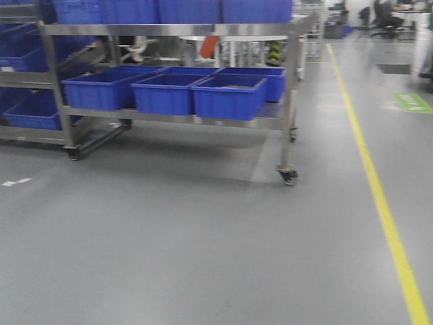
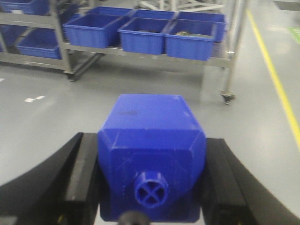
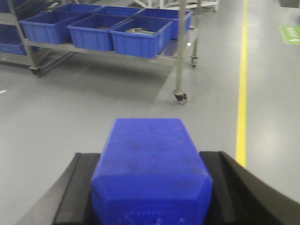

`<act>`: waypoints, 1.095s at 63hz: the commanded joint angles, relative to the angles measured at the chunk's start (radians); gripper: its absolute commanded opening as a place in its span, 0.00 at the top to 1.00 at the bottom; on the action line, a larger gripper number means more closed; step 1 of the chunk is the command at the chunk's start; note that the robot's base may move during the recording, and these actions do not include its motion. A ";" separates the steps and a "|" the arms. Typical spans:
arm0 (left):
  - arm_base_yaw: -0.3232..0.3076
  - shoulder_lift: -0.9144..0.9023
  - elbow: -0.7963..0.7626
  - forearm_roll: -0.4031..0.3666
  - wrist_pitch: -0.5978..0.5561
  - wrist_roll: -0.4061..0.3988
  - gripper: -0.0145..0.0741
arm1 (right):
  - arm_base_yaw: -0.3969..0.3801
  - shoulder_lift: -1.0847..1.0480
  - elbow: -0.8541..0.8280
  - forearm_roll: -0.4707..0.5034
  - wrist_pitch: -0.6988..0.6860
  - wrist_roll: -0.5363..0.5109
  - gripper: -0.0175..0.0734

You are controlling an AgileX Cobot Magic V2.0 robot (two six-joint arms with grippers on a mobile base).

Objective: Pick and sort blue part to right shelf
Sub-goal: 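Drive along the aisle toward the shelf rack of blue bins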

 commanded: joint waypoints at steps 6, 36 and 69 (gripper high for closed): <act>0.002 0.005 -0.030 -0.003 -0.091 0.001 0.51 | -0.004 0.000 -0.031 -0.013 -0.089 -0.004 0.37; 0.002 0.005 -0.030 -0.003 -0.091 0.001 0.51 | -0.004 0.000 -0.031 -0.013 -0.089 -0.004 0.37; 0.002 0.005 -0.030 -0.003 -0.091 0.001 0.51 | -0.004 0.000 -0.031 -0.013 -0.089 -0.004 0.37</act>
